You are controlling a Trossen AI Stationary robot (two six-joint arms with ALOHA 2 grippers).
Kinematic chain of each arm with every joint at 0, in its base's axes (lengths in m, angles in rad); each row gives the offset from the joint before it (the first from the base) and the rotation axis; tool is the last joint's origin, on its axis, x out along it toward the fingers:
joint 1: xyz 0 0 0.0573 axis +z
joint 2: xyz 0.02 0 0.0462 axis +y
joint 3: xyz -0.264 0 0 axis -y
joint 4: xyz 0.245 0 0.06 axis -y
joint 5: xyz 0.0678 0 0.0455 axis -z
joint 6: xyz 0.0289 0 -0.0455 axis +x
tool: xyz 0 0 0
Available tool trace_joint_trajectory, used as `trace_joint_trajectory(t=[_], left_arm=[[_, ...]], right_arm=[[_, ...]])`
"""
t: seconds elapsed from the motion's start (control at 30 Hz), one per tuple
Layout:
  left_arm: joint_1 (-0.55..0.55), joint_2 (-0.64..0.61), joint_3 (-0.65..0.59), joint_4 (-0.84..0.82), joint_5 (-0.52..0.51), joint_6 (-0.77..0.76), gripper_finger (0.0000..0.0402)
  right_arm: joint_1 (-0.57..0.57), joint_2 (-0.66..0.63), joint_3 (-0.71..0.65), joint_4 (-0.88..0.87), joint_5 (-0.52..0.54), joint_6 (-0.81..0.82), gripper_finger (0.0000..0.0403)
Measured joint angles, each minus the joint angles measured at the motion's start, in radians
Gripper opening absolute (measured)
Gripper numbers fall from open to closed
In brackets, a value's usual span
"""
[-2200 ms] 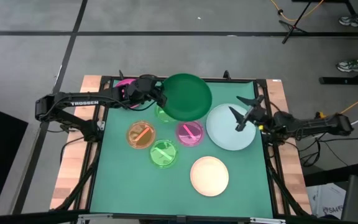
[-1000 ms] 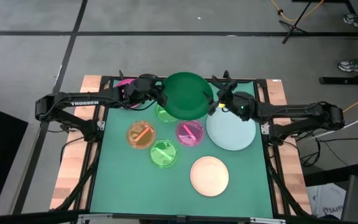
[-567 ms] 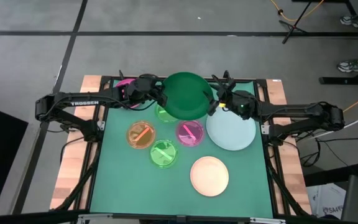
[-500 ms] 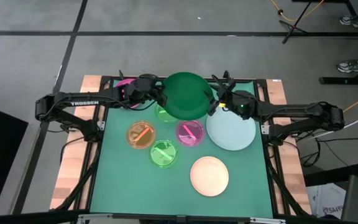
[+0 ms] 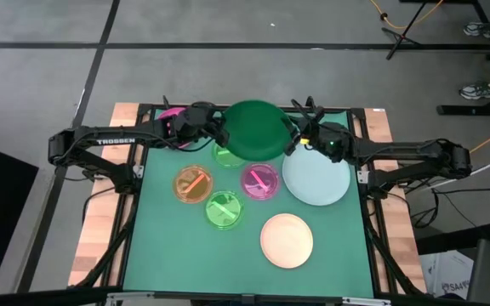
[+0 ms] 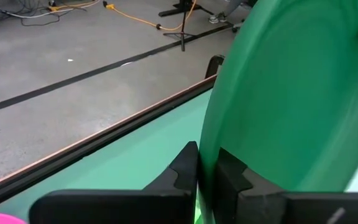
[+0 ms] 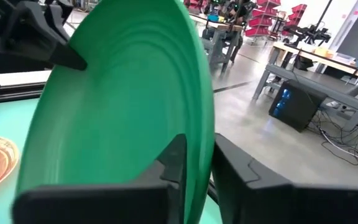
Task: Stack plastic plates
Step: Stack the green plate on top of the light blue plate
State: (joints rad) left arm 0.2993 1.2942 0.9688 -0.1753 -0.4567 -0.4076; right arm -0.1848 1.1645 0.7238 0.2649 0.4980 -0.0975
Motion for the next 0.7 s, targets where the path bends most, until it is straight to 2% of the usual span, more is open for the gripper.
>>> trace_joint_trajectory(t=[0.3, 0.57, 0.7], left_arm=[[-0.009, 0.0, 0.0, 0.0, 0.014, -0.001, 0.0023], [-0.031, 0.0, 0.0, 0.0, 0.004, 0.022, 0.0024], [-0.04, 0.0, 0.0, 0.0, 0.01, 0.025, 0.0038]], right_arm=[[0.0, 0.0, 0.0, 0.0, 0.03, -0.009, 0.001], [0.0, 0.0, 0.0, -0.005, 0.04, -0.032, 0.0006], [0.0, 0.0, 0.0, -0.005, 0.04, -0.042, 0.0005]])
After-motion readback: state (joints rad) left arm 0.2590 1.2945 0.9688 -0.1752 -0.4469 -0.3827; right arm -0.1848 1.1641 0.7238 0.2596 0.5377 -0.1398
